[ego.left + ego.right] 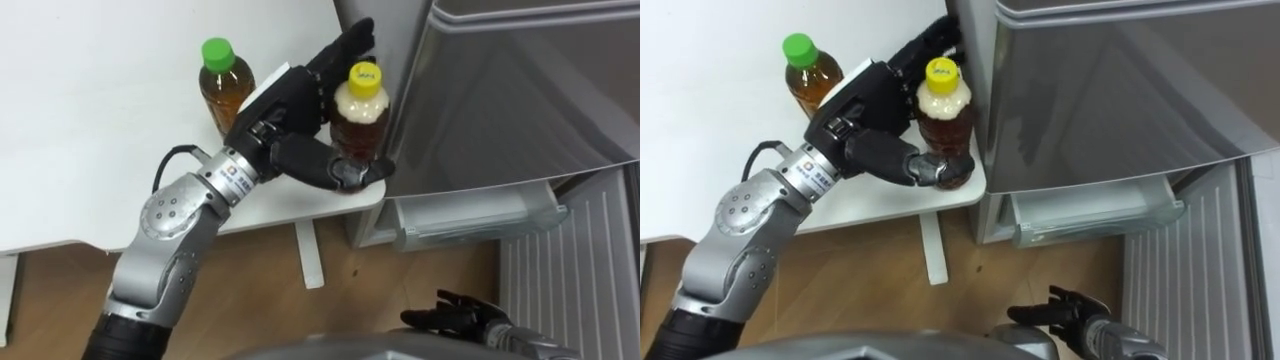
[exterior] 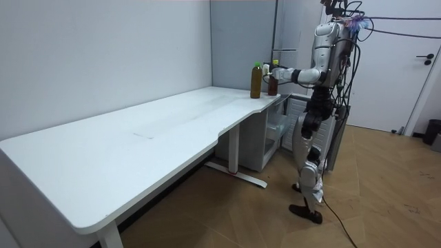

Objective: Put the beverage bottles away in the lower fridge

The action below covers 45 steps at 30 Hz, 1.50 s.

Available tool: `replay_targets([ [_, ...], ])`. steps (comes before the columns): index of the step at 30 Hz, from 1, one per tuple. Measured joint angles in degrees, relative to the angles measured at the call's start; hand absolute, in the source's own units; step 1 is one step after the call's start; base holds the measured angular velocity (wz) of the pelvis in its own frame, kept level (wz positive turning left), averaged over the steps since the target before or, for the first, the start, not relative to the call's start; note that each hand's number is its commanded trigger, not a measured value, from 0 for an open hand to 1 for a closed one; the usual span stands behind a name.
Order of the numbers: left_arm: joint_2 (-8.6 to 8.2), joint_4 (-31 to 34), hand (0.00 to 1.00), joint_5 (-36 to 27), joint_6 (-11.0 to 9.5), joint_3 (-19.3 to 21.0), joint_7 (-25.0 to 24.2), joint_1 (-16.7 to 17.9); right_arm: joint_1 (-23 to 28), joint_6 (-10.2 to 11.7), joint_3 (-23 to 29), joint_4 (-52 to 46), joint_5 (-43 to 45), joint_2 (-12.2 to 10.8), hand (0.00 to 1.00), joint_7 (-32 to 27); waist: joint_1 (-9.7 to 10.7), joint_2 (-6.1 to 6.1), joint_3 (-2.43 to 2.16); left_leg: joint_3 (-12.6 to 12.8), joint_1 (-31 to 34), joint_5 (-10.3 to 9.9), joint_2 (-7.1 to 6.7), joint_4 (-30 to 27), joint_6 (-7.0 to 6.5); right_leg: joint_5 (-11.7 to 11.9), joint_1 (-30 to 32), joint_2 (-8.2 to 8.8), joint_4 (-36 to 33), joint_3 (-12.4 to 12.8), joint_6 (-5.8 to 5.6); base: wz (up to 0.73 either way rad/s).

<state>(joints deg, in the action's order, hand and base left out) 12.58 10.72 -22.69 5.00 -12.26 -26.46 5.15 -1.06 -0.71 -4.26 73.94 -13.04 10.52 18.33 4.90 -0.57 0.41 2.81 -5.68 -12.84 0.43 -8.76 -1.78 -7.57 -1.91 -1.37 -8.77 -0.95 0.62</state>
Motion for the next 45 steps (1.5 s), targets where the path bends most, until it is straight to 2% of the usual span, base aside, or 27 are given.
replay_targets([
  [6, -0.07, -1.19, 1.00, 1.02, -0.01, -1.72, 0.95, -0.05, -0.03, -0.03, -0.26, -0.22, -0.12, 0.14, 0.00, 0.18, 0.20, -0.21, 0.08, -0.10, 0.05, -0.01, 0.01, 0.05, 0.00, 0.00, 0.01, 0.01, 0.11, -0.10, 0.00, 0.00],
  [10, -0.28, -3.26, 1.00, 1.16, 0.04, -3.52, 0.81, -0.05, -0.11, -0.02, -0.65, -0.41, -0.11, 0.13, 0.00, 0.66, 0.35, 0.11, 0.28, -0.08, 0.07, 0.00, -0.03, 0.03, 0.00, -0.01, 0.01, 0.04, 0.15, -0.08, 0.00, 0.00],
  [14, 0.67, -5.24, 1.00, 5.33, 2.43, -4.62, 0.56, 0.06, -0.26, -0.02, -0.65, -0.58, -0.15, -0.05, 0.00, 1.34, 1.12, 0.43, 0.46, -0.06, 0.16, 0.00, -0.09, 0.01, 0.00, -0.14, 0.13, 0.08, 0.17, 0.03, -0.03, 0.00],
  [20, 0.74, -5.64, 1.00, 6.71, 2.53, -4.63, 0.55, 0.04, -0.45, 0.15, -0.67, -0.41, -0.17, -0.46, 0.00, 1.27, 1.19, 1.01, 0.29, -0.04, 0.94, 0.01, -0.18, -0.73, -0.01, -0.13, 0.79, 0.23, 0.14, -0.03, -0.03, 0.00],
  [29, 0.78, -5.55, 1.00, 6.62, 2.48, -4.57, 0.64, -0.20, -0.62, 0.19, -2.63, -1.75, -0.39, -0.70, 0.00, 1.20, 0.76, 1.02, 0.26, -0.06, 0.96, 0.01, -0.14, -0.88, -0.01, -0.12, 0.84, 0.24, 0.05, -0.23, -0.01, 0.00],
  [34, 0.93, -5.54, 1.00, 4.32, 2.48, -4.55, 0.80, -0.22, -0.55, -0.01, -5.27, -6.25, 0.22, -0.86, 0.00, 2.00, 0.29, 1.07, 0.28, -0.06, 0.95, 0.01, -0.15, -0.92, 0.00, -0.09, 0.89, 0.34, -0.13, -0.62, 0.03, 0.00],
  [37, 0.89, -5.54, 1.00, 2.16, 2.46, -4.54, 0.78, -0.19, -0.06, -0.31, -6.72, -11.23, 0.98, -0.82, 0.00, 4.34, -0.73, 1.50, 0.27, -0.05, 0.89, 0.02, -0.08, -0.96, 0.01, -0.09, 0.90, 0.30, -0.09, -0.69, 0.04, 0.00],
  [45, 1.29, -5.52, 1.00, 3.32, 2.46, -4.05, 0.72, -0.16, 0.39, -0.66, -8.79, -25.46, 4.79, -0.77, 0.00, 14.10, -2.53, 2.08, 0.31, 0.01, 1.07, 0.02, 0.18, -1.10, 0.01, -0.08, 0.87, 0.40, -0.06, -0.83, 0.07, 0.00],
])
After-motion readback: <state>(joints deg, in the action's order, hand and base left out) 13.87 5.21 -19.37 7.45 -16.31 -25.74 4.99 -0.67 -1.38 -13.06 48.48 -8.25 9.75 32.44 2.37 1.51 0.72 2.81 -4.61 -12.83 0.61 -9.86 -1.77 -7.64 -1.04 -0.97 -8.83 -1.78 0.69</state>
